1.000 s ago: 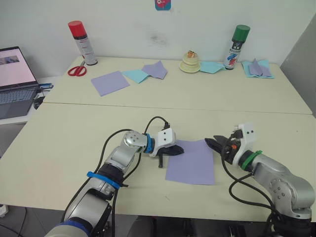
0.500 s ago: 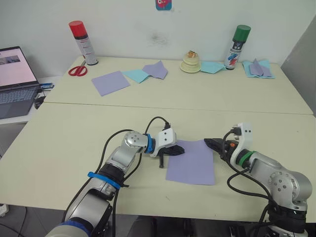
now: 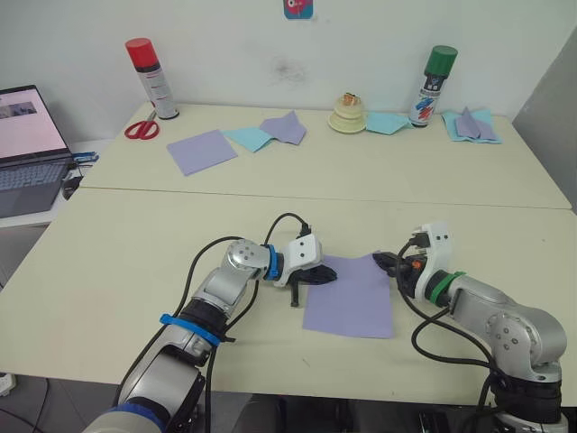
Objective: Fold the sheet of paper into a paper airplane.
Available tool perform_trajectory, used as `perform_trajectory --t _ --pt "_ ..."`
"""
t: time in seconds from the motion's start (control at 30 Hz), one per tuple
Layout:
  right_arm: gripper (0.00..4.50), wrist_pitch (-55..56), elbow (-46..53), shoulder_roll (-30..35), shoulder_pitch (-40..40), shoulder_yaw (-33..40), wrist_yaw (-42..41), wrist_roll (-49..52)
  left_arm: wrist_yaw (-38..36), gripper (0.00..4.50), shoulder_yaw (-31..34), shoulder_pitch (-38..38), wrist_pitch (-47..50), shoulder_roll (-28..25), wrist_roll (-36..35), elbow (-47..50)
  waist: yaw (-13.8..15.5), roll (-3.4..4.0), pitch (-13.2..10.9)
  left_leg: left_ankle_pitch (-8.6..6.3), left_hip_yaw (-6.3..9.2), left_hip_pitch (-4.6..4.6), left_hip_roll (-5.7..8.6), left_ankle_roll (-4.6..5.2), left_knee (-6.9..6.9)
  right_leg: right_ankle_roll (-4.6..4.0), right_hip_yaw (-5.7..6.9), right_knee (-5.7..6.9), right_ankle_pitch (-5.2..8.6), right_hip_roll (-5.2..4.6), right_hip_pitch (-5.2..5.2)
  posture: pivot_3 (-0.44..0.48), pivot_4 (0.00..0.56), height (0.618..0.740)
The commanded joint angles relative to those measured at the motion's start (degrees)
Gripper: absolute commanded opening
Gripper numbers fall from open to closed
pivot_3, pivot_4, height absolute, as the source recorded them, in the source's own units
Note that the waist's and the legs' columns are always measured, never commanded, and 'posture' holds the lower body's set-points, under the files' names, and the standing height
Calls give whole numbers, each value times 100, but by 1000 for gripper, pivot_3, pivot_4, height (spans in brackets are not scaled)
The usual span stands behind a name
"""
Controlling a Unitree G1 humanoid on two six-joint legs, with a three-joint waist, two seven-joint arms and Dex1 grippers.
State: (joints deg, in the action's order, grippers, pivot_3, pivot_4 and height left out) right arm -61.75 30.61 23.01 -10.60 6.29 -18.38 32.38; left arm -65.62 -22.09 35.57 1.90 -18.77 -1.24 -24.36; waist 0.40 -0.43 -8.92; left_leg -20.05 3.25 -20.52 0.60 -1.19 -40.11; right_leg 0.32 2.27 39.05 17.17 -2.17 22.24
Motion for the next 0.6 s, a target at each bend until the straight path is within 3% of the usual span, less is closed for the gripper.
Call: perform_trajectory --t 0.03,0.3,0.6 --pt "40 721 409 285 171 -610 -256 -418 17 0 -181 -136 85 6 202 -31 -3 -1 1 0 0 0 0 0 0 0 0 -1 0 1 0 0 150 717" --pt "40 2788 174 1086 662 -1718 -728 -1923 16 0 -190 -179 121 -17 205 30 -3 -3 1 0 -1 1 0 0 0 1 1 -1 0 1 -1 0 150 717" --pt "40 3933 -245 1199 748 -2103 -1042 -2727 12 0 -201 -218 146 -39 202 89 -7 -3 1 1 0 2 -1 -1 0 1 1 -1 1 2 -1 0 150 717"
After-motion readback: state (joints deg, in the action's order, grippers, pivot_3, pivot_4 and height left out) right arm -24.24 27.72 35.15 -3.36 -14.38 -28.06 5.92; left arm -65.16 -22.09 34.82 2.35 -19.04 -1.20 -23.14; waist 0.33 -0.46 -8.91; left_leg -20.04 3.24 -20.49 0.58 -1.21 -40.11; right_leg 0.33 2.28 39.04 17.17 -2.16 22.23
